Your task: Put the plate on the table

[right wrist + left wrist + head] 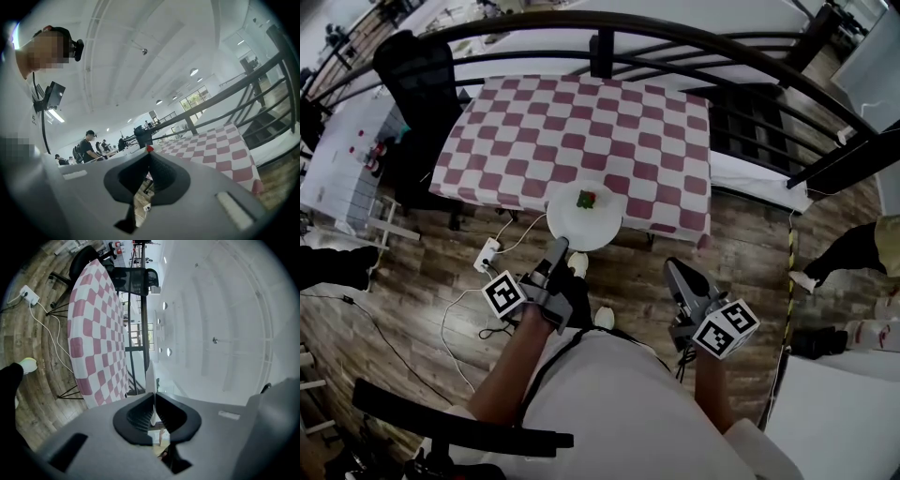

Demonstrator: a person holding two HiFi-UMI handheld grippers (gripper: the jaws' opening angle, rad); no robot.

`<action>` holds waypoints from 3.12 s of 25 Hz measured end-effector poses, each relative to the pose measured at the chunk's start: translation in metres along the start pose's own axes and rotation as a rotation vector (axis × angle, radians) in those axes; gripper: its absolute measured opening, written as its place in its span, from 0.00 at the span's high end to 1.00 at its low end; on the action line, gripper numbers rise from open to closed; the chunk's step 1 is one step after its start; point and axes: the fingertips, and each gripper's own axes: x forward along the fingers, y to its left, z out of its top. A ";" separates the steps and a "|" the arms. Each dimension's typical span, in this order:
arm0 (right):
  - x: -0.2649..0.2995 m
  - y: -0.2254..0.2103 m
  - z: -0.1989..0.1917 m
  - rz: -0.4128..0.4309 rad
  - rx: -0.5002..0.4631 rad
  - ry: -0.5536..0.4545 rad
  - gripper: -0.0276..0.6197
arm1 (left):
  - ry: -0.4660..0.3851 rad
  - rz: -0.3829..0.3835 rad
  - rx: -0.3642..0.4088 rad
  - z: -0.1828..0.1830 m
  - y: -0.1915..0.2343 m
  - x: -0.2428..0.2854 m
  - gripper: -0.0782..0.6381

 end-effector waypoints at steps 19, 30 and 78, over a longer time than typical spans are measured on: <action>0.095 -0.043 0.037 -0.056 0.017 -0.021 0.95 | 0.068 0.006 -0.009 0.081 0.020 0.089 0.86; 0.173 -0.075 0.078 -0.103 0.004 -0.034 0.95 | 0.172 -0.020 -0.003 0.135 0.012 0.171 0.86; 0.304 -0.217 0.110 -0.131 0.015 0.153 0.95 | 0.325 -0.002 -0.044 0.181 0.130 0.331 0.87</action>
